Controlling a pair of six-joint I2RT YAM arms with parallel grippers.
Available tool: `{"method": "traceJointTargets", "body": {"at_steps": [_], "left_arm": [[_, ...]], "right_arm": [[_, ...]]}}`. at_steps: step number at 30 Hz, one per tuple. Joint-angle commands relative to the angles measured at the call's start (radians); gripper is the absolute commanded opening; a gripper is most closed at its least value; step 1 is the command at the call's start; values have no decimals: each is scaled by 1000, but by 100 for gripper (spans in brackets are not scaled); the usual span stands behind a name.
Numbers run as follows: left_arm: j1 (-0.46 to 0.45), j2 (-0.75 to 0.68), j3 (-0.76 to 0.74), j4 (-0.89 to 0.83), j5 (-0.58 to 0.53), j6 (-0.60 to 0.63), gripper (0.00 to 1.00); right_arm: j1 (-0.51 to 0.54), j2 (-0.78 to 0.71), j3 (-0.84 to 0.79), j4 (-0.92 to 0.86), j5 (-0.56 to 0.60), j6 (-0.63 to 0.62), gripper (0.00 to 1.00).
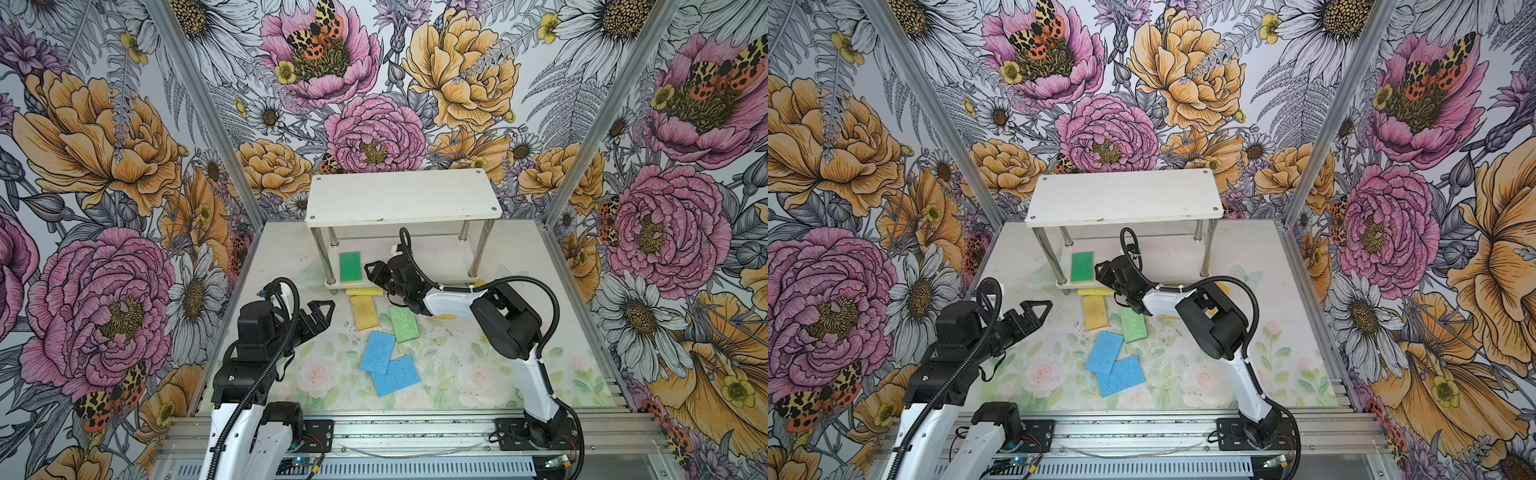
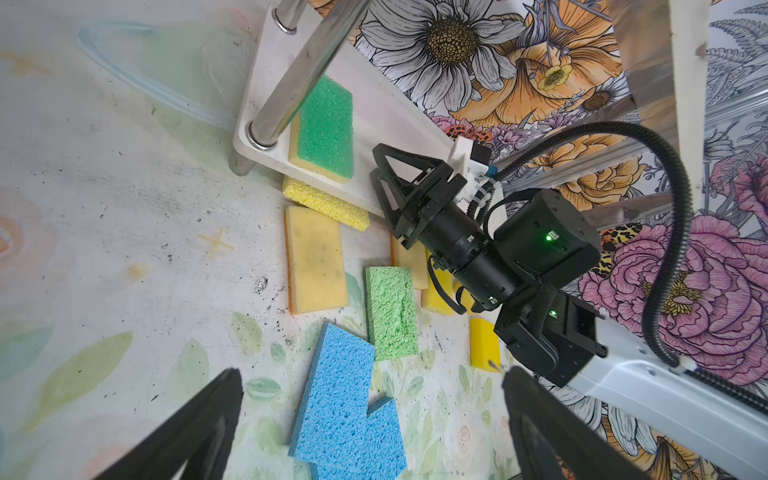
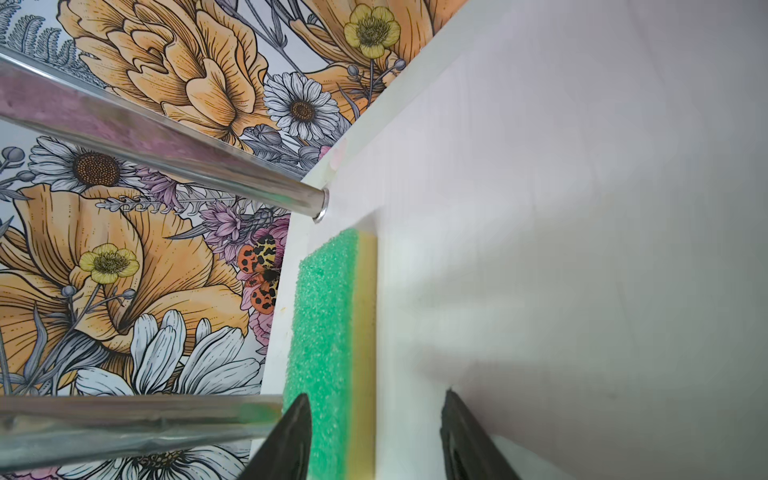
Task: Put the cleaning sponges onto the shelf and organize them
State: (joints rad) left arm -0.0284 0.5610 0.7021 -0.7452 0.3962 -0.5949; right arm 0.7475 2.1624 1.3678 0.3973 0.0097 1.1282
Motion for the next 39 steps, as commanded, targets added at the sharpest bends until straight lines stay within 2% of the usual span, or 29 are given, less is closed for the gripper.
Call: {"method": "traceJointTargets", "body": {"at_steps": [1,8,15,23,25,31,35,39], "left_arm": [[6,15,11,-5,60,7,99],[-32,39,-3,-5,120,-25,99],[-144,-8,-50,46,27,-135,99],[-307,-4,-153,165,-81,-259,99],[-334,-7,-173,184,-107,-273,99],[-352,16,-254,267,-107,-324,97],[-364,56,-282,325,-111,-341,96],[-367,88,-312,385,-115,-369,96]], "right_arm": [[0,-58,-77,71,29,-30,53],[14,-162,-250,142,21,-48,54],[37,-325,-446,129,14,-91,55],[70,-459,-600,53,-45,-114,56],[72,-498,-611,-17,-67,-140,56],[88,-622,-549,-430,-36,-309,59],[73,-688,-554,-533,-41,-362,60],[21,-622,-513,-603,-140,-436,61]]}}
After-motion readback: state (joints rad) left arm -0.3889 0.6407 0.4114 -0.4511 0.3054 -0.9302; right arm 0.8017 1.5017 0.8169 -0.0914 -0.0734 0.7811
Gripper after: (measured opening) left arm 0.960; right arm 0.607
